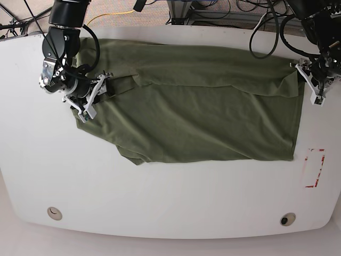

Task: Fold the T-shirt properly
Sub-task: 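Lower the right gripper and pinch the shirt near its collar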

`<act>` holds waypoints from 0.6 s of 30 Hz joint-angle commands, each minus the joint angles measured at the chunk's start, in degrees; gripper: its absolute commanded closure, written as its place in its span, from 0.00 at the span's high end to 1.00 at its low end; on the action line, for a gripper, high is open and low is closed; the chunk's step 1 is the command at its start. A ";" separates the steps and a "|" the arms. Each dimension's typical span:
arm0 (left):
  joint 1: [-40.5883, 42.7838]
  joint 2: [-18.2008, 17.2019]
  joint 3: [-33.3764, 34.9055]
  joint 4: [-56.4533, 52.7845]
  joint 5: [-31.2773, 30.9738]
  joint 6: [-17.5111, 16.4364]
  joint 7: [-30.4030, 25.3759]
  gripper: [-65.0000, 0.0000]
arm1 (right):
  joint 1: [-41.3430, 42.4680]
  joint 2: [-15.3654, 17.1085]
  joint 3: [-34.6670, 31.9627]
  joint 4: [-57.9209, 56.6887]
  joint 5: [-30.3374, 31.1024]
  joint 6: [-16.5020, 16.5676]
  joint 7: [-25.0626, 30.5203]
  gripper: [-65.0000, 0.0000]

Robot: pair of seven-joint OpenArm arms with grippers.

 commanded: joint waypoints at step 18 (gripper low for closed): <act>-0.34 -1.06 -0.19 0.92 -0.35 -0.03 -0.72 0.40 | -0.56 0.47 0.15 5.23 0.23 0.10 0.38 0.02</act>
